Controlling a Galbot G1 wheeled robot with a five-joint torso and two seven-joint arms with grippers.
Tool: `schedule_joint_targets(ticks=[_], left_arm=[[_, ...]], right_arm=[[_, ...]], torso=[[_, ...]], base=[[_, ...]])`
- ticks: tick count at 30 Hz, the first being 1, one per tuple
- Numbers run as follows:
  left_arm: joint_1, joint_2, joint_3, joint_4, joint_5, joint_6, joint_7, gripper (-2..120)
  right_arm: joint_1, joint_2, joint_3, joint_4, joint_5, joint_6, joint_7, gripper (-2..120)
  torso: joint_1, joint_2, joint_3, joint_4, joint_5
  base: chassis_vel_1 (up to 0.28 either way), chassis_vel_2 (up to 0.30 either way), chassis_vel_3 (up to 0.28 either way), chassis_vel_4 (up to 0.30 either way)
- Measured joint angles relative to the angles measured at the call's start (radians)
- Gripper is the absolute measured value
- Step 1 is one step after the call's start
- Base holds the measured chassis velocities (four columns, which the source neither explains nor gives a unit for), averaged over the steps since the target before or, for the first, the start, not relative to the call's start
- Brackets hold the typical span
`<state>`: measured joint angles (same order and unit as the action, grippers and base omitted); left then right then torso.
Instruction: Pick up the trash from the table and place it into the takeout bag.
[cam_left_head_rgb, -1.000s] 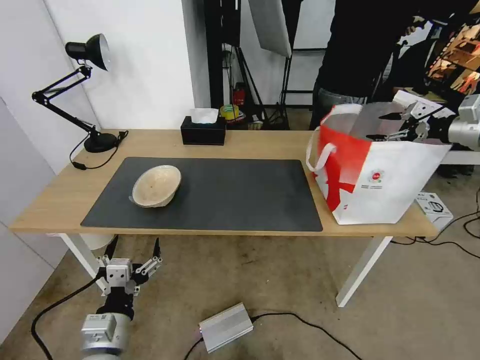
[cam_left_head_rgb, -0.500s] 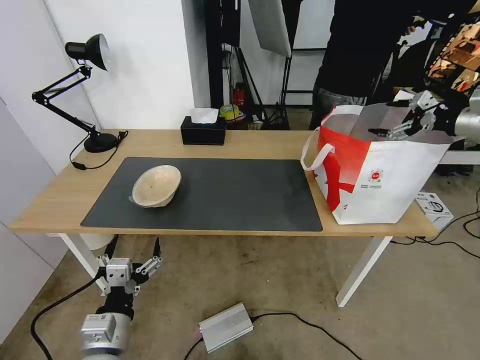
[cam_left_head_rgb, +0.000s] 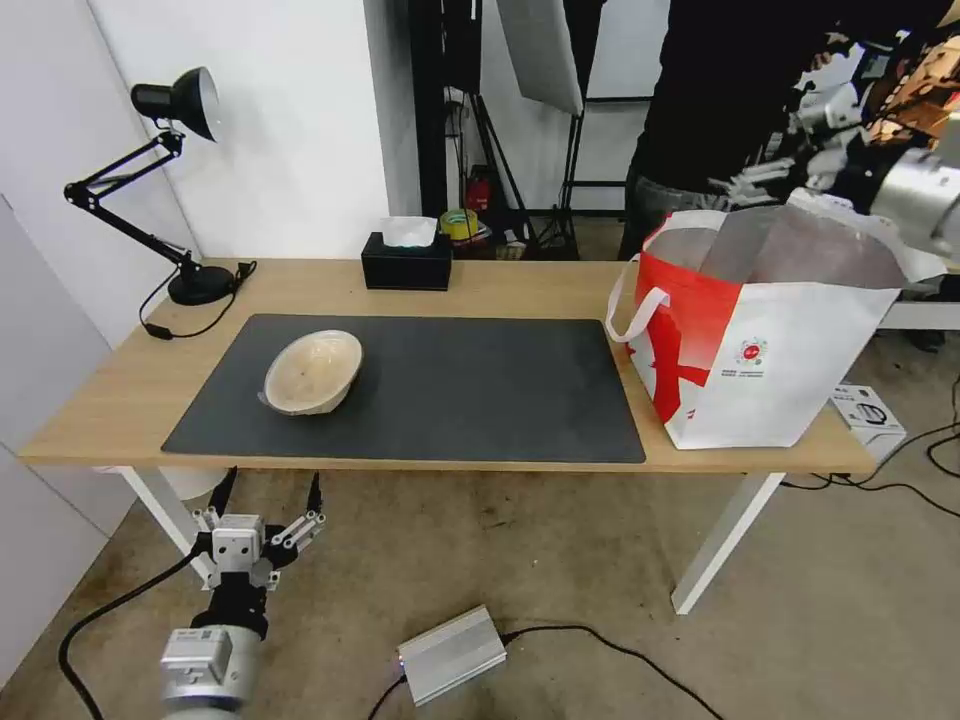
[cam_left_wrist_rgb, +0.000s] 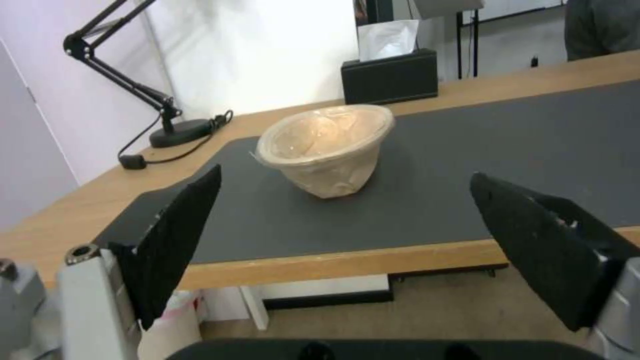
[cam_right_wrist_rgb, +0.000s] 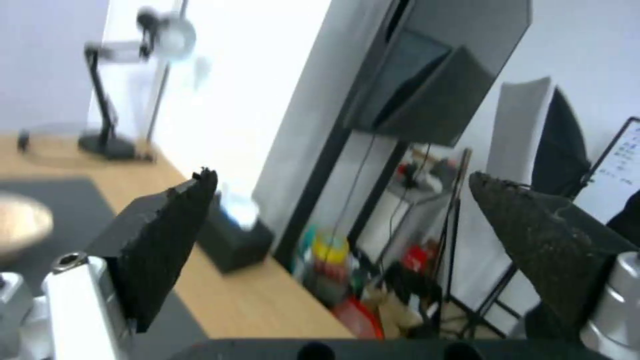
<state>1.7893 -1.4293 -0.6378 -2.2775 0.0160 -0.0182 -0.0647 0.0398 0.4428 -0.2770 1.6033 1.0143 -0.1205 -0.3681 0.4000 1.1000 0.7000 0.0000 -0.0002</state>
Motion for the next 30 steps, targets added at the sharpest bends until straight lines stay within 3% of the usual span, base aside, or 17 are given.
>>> schedule_joint_targets(ticks=[1, 4, 6, 10, 11, 15, 24, 30], left_arm=[[0.0, 0.0, 0.0, 0.0, 0.0, 0.0, 0.0, 100], [0.003, -0.003, -0.002, -0.002, 0.001, 0.0, 0.0, 100], [0.004, -0.004, -0.003, -0.002, 0.002, 0.0, 0.0, 100], [0.005, -0.01, -0.004, -0.002, 0.003, -0.001, 0.0, 100], [0.005, -0.01, -0.004, -0.002, 0.003, -0.001, 0.0, 100], [0.008, -0.019, -0.006, 0.001, 0.005, -0.005, 0.0, 100], [0.005, -0.032, -0.007, 0.018, 0.021, -0.021, -0.001, 100], [0.005, -0.041, -0.008, 0.023, 0.025, -0.025, -0.001, 100]], right_arm=[[0.0, 0.0, 0.0, 0.0, 0.0, 0.0, 0.0, 97], [-0.033, -0.002, 0.006, 0.134, 0.057, -0.006, 0.169, 97], [-0.04, -0.004, 0.009, 0.162, 0.063, -0.007, 0.203, 97], [-0.107, -0.01, 0.05, 0.291, 0.083, -0.008, 0.395, 98], [-0.107, -0.01, 0.05, 0.291, 0.083, -0.008, 0.395, 98], [-0.185, -0.043, 0.127, 0.372, 0.075, -0.008, 0.539, 99], [-0.438, -0.088, 0.312, 0.434, -0.023, 0.014, 0.697, 100], [-0.692, -0.034, 0.475, 0.48, -0.137, 0.034, 0.774, 100]], torso=[[0.0, 0.0, 0.0, 0.0, 0.0], [0.0, 0.0, 0.0, 0.0001, 0.0], [0.0, 0.0, 0.0, 0.0001, -0.0001], [0.0, 0.0, 0.0, 0.0, 0.0], [0.0, 0.0, 0.0, 0.0, 0.0], [0.0, 0.0, 0.0, 0.0001, -0.0001], [0.0, 0.0, 0.0, -0.0002, 0.0001], [0.0, 0.0, 0.0, 0.0, 0.0004]], base=[[0.0, 0.0, 0.0, 0.0], [0.0, 0.0, 0.0, 0.0], [0.0, 0.0, 0.0, 0.0], [0.0, 0.0, 0.0, 0.0], [0.0, 0.0, 0.0, 0.0], [0.0, 0.0, 0.0, 0.0], [0.0, 0.0, 0.0, 0.0], [0.0, 0.0, 0.0, 0.0]])
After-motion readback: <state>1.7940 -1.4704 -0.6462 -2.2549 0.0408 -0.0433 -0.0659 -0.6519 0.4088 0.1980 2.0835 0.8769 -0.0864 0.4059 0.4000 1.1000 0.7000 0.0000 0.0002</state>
